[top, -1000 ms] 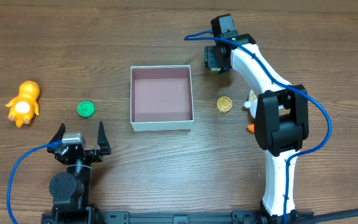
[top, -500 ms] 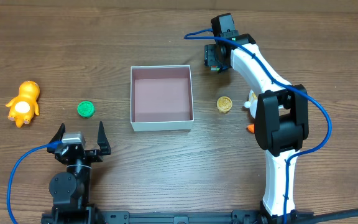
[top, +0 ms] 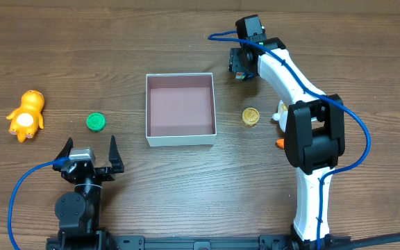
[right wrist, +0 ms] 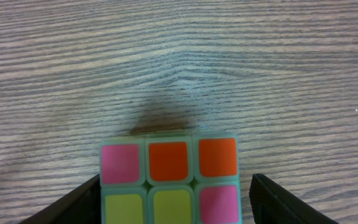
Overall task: Pack container
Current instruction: 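Lower the right gripper over the Rubik's cube and close on it, then lift the cube and carry it left over the pink box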
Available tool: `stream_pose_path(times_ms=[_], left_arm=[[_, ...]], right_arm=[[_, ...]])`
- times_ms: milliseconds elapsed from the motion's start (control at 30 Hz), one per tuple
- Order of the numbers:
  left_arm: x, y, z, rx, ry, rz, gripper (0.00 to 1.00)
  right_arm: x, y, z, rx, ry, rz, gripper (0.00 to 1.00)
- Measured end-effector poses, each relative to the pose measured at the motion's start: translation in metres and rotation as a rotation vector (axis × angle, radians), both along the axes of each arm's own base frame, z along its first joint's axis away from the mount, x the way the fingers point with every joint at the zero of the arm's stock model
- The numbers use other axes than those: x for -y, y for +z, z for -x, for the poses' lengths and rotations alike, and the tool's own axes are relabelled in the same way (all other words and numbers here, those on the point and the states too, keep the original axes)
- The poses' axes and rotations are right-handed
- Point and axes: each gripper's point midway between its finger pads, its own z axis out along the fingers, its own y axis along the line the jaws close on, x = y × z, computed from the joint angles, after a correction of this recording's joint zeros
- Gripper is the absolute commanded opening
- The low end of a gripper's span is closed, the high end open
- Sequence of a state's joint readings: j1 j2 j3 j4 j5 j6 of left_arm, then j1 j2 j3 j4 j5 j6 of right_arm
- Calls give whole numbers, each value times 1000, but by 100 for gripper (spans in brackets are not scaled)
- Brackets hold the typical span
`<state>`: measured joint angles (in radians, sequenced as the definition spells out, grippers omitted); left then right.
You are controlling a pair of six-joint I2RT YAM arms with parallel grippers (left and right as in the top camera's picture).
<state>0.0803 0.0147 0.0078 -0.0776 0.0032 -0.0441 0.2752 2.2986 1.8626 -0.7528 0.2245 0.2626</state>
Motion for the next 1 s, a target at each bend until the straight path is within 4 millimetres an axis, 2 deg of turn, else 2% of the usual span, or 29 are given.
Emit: stream_pose_path(times_ms=[100, 133, 467, 667, 733, 800, 933, 967, 1000], left_arm=[[0, 0, 0, 0, 0, 0, 100], [0, 0, 0, 0, 0, 0, 100], [0, 0, 0, 0, 0, 0, 100], [0, 0, 0, 0, 0, 0, 100], [0, 0, 0, 0, 0, 0, 100], [0, 0, 0, 0, 0, 0, 100], [0, 0, 0, 1, 0, 0, 100], [0, 0, 0, 0, 0, 0, 100], [0, 0, 0, 0, 0, 0, 100]], right_arm=[[0, 0, 0, 0, -7, -2, 51], [1, 0, 0, 2, -12, -2, 49], [2, 1, -1, 2, 7, 9, 41], [4, 8, 8, -49, 34, 34, 32], [4, 19, 8, -57, 39, 38, 32], [3, 40, 5, -48, 43, 37, 31], [-1, 88, 6, -35, 54, 26, 27], [-5, 114, 5, -5, 62, 9, 27], [-8, 126, 9, -5, 71, -1, 27]])
